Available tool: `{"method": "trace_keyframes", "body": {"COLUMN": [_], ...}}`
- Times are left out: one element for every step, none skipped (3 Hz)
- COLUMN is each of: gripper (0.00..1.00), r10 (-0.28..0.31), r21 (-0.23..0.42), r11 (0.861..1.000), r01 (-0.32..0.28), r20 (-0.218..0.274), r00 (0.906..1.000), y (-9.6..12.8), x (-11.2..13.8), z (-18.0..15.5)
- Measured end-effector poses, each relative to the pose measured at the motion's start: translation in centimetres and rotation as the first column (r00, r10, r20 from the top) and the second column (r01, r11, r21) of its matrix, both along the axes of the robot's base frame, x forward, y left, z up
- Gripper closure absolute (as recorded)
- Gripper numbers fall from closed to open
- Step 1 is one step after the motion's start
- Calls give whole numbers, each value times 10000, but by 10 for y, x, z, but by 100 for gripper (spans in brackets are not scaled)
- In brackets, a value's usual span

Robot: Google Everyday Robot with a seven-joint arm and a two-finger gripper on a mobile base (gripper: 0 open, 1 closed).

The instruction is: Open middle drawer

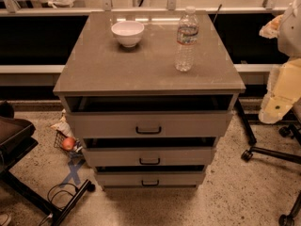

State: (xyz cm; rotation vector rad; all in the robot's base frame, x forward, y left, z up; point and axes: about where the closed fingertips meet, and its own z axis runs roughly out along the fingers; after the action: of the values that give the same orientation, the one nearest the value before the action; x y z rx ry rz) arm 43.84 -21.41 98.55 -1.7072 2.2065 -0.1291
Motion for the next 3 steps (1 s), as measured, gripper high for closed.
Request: {"method": "trace_keyframes", "body": {"gripper": [0, 0, 0], "r10": [0, -141, -1023], "r21": [0, -169, -268], "r11": [10000, 9997, 9941], "r01": [0, 148, 1052], "r20": [2, 385, 939], "r00": [10000, 9992, 9903], "y": [0, 1, -4], "x": [0, 5, 13], "z": [0, -1, -25]}}
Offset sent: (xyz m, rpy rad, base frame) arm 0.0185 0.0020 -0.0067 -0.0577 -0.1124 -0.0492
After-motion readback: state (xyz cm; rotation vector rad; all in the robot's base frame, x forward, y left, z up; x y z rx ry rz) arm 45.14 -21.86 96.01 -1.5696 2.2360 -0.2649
